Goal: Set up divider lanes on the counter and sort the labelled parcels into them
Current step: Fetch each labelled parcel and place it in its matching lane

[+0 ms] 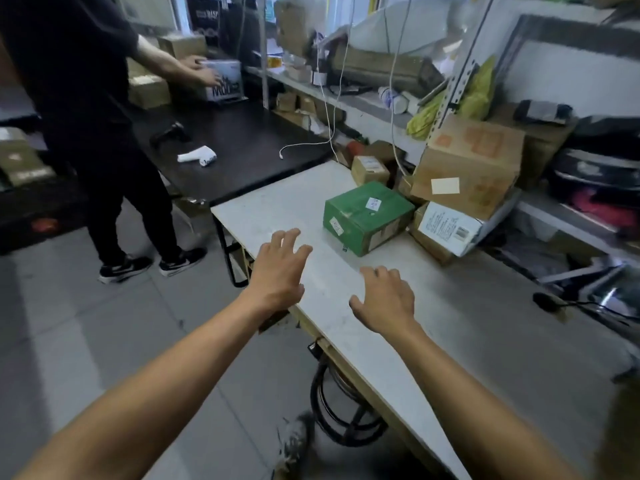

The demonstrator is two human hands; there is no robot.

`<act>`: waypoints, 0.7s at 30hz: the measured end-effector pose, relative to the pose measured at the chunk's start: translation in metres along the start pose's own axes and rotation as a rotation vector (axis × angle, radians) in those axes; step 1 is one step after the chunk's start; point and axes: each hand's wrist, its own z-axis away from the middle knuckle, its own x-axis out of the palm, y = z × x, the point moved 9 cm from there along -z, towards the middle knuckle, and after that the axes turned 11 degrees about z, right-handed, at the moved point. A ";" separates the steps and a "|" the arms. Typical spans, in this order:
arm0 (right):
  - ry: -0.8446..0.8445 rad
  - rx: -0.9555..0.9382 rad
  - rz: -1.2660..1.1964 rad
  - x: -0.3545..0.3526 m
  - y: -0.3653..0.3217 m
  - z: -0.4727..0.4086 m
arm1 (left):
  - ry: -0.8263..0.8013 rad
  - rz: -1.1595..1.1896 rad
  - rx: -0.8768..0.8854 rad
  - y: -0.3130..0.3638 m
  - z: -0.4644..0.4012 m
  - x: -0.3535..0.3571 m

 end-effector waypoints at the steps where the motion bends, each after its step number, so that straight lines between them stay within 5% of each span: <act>1: 0.004 0.016 0.003 -0.001 0.000 -0.021 | 0.006 -0.018 0.018 -0.006 -0.022 -0.003; 11: 0.011 0.099 0.087 -0.027 0.008 -0.189 | 0.112 -0.143 0.194 -0.045 -0.209 -0.022; 21: -0.004 0.264 0.088 -0.032 0.036 -0.375 | 0.016 -0.113 0.333 -0.069 -0.416 0.015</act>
